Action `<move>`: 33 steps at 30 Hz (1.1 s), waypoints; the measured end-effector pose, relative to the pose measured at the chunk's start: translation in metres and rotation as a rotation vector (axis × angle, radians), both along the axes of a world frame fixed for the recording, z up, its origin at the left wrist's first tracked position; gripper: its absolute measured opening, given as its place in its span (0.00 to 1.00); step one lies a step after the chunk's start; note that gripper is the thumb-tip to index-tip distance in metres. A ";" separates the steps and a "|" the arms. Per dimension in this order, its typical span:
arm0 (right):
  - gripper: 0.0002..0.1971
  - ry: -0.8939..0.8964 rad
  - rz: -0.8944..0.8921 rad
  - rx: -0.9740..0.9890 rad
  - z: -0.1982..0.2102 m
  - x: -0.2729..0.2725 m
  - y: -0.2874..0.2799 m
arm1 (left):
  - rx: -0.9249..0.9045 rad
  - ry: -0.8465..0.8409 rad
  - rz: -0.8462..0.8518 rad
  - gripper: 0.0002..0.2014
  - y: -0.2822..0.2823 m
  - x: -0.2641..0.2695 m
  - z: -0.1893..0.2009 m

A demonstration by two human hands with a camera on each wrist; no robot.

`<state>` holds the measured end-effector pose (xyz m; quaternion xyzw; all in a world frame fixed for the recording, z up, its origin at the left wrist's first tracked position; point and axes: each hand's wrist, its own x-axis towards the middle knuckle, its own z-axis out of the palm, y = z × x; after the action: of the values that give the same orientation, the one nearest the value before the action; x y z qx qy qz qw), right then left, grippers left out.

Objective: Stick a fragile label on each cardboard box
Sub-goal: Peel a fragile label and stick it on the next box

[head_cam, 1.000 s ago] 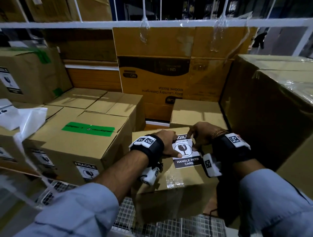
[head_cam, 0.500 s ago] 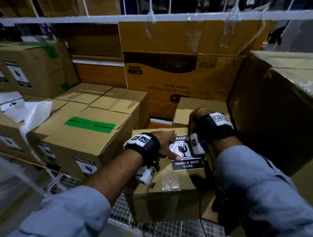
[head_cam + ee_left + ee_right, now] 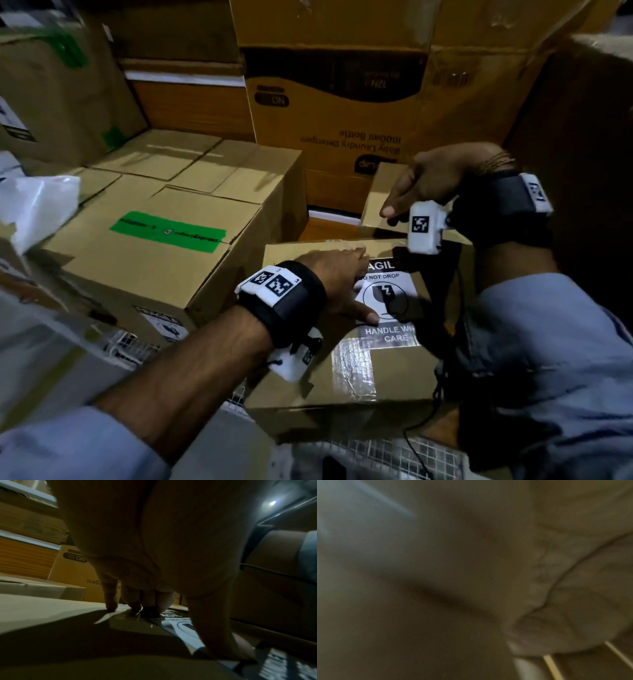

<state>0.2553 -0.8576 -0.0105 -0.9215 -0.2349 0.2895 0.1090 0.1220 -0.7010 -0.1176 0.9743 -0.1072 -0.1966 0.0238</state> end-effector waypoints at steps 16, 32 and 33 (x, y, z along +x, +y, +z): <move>0.24 0.051 0.203 0.124 -0.021 0.025 -0.039 | 0.029 0.039 0.089 0.59 -0.003 0.007 0.006; 0.24 -0.130 0.397 0.281 -0.083 -0.017 -0.060 | -0.038 0.057 0.136 0.55 -0.004 0.000 0.003; 0.23 -0.165 0.454 0.283 -0.087 -0.022 -0.058 | -0.046 0.056 0.141 0.55 -0.004 0.000 0.003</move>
<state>0.2336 -0.9160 -0.0977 -0.8413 -0.4816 0.1950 0.1495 0.1220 -0.7053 -0.1147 0.9728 -0.0422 -0.2190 0.0630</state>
